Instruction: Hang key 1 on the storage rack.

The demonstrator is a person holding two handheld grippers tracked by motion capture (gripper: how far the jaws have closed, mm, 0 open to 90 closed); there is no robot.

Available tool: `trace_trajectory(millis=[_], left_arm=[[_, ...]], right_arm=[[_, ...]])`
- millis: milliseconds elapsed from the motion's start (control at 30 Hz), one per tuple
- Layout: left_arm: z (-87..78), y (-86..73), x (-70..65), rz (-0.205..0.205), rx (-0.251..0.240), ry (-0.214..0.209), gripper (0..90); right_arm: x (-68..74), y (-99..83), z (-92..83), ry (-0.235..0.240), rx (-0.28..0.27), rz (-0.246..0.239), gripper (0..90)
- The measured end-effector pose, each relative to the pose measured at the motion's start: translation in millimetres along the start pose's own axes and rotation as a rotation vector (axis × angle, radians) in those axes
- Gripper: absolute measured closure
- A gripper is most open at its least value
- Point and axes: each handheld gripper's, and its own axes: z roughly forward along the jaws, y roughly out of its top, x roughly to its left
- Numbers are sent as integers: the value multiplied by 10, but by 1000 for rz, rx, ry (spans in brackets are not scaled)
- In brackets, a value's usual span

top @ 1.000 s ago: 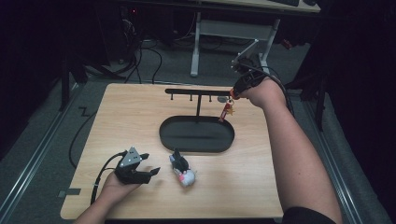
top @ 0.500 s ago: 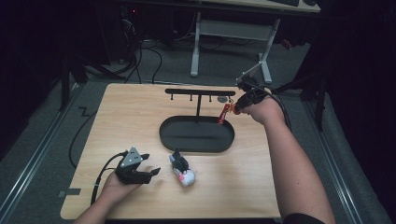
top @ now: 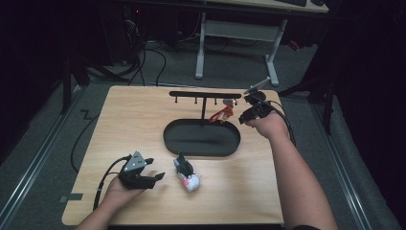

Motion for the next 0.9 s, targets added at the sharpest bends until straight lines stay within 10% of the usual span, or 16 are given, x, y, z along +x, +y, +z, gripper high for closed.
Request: trace_trajectory(millis=[167,600,900], left_arm=[[12,11,-4,-3,-1,-11,291],[101,18,-74,0,39,-43,332],[132,-1,-88,-14,61,-32,338]], right_arm=[[-25,-131,37,6,-4,12,563],[-135,-1142,412,-35,-132,14,490],[-98,-1735,518,-36,-352,-8,479]])
